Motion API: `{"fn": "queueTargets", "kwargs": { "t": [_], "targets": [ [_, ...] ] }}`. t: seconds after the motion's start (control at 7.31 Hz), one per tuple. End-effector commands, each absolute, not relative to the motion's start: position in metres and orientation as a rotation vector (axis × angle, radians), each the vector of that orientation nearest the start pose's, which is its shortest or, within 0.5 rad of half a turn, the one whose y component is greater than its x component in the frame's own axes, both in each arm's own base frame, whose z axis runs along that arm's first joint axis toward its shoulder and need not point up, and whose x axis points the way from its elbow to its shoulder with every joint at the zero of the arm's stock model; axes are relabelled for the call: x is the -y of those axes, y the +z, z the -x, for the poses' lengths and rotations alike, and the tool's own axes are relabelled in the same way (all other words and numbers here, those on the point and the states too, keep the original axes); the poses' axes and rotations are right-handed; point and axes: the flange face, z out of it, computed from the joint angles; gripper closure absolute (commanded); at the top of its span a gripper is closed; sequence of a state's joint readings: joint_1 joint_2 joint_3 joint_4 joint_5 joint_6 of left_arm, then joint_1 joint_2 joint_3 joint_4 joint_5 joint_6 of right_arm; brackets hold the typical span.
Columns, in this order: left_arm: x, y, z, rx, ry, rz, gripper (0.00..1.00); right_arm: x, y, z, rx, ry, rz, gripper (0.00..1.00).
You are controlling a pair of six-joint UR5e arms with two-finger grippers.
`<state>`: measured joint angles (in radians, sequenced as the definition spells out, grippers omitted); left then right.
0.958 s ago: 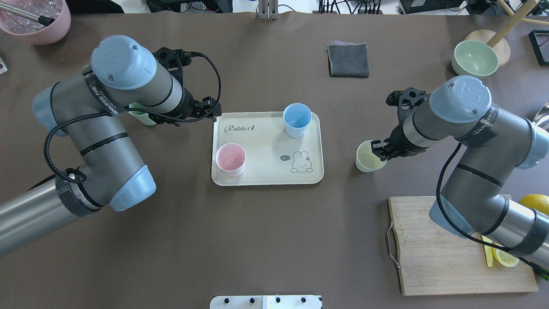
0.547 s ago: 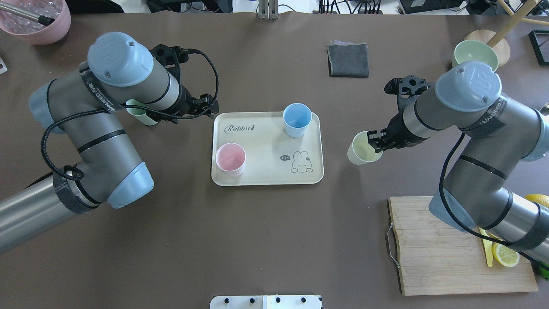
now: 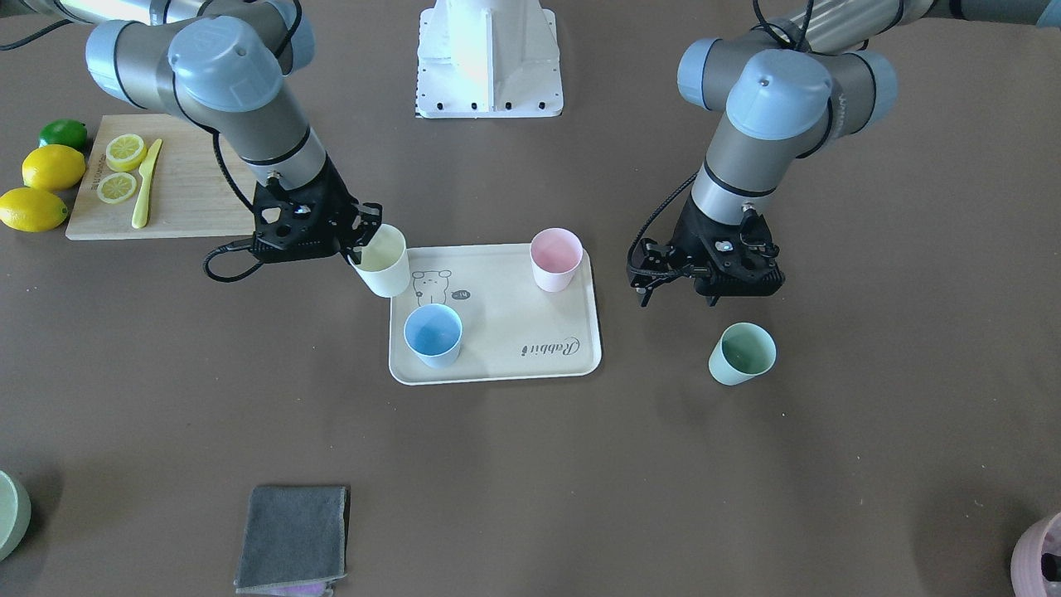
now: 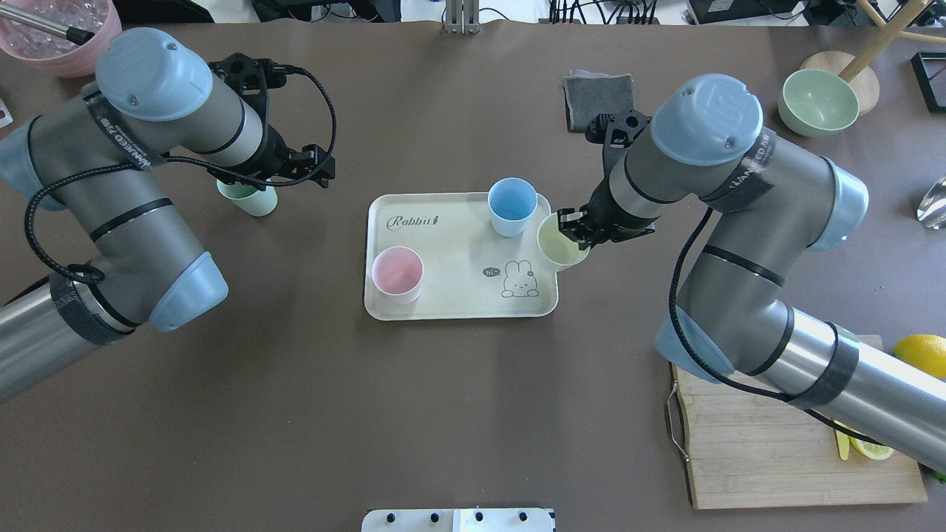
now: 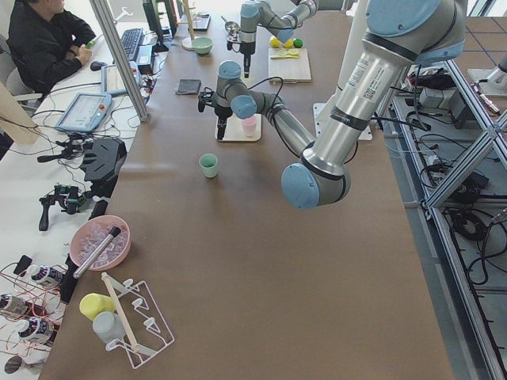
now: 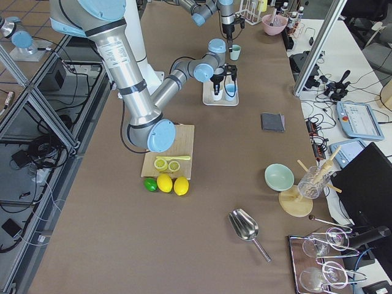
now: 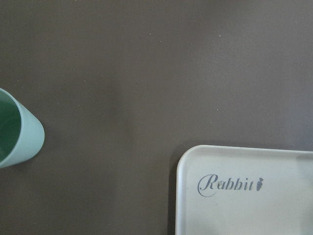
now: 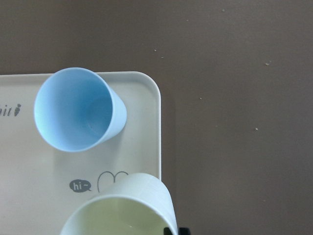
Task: Place all cups on tray
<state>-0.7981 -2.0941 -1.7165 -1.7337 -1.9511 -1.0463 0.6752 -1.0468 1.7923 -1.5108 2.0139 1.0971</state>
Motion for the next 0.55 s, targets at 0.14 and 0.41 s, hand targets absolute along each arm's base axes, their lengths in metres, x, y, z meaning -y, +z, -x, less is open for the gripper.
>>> {"fn": "queueTargets", "kwargs": {
  "t": [0.14,0.41],
  "targets": [
    [0.566,0.293,-0.334,-0.863,-0.040,-0.238,0.03,0.471,0.258,0.486,0.852,0.001,-0.061,1.00],
    [0.588,0.311,-0.296,-0.845,-0.024,-0.253,0.03,0.470,0.256,0.498,0.845,0.000,-0.054,1.00]
  ]
}}
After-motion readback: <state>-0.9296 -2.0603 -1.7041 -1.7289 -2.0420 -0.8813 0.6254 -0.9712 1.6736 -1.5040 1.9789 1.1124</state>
